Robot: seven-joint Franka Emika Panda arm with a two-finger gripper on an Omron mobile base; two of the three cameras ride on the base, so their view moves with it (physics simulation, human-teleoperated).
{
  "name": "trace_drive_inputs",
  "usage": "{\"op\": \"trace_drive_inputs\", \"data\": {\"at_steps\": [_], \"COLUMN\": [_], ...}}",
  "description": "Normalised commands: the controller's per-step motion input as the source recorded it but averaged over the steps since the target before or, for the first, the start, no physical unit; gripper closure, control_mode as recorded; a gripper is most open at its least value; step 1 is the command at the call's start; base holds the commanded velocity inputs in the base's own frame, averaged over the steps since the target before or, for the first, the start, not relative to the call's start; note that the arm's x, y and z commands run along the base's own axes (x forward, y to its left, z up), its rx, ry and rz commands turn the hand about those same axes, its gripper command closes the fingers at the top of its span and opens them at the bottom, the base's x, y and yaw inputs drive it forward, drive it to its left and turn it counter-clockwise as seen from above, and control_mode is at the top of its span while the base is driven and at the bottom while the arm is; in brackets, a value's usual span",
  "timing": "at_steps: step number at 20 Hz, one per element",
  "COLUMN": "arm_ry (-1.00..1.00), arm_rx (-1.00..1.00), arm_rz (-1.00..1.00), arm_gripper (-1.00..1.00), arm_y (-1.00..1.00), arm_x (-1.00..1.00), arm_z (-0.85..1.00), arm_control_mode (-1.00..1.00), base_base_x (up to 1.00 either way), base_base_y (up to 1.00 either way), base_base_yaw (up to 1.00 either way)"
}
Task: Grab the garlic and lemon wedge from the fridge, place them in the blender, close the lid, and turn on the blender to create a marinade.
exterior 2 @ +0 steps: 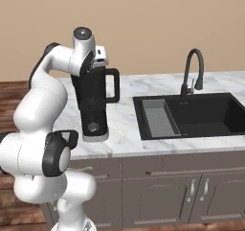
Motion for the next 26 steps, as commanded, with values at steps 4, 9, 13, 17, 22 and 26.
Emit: {"op": "trace_drive_inputs", "data": {"at_steps": [4, 9, 13, 17, 22, 26], "arm_ry": [0.02, 0.03, 0.03, 0.0, 0.0, 0.0], "arm_rx": [0.0, 0.0, 0.0, 0.0, 0.0, 0.0], "arm_rz": [0.0, 0.0, 0.0, 0.0, 0.0, 0.0], "arm_gripper": [1.0, 1.0, -1.0, -1.0, -1.0, -1.0], "arm_y": [0.0, 0.0, 0.0, 0.0, 0.0, 0.01], "arm_x": [0.5, 0.49, 0.31, 0.03, 0.0, -0.06], "arm_z": [-0.16, -0.1, -0.27, -0.34, -0.1, 0.06], "arm_control_mode": [-1.0, -1.0, -1.0, -1.0, -1.0, -1.0], "base_base_x": [0.0, 0.0, 0.0, 0.0, 0.0, 0.0], "base_base_y": [0.0, 0.0, 0.0, 0.0, 0.0, 0.0], "base_base_yaw": [0.0, 0.0, 0.0, 0.0, 0.0, 0.0]}}
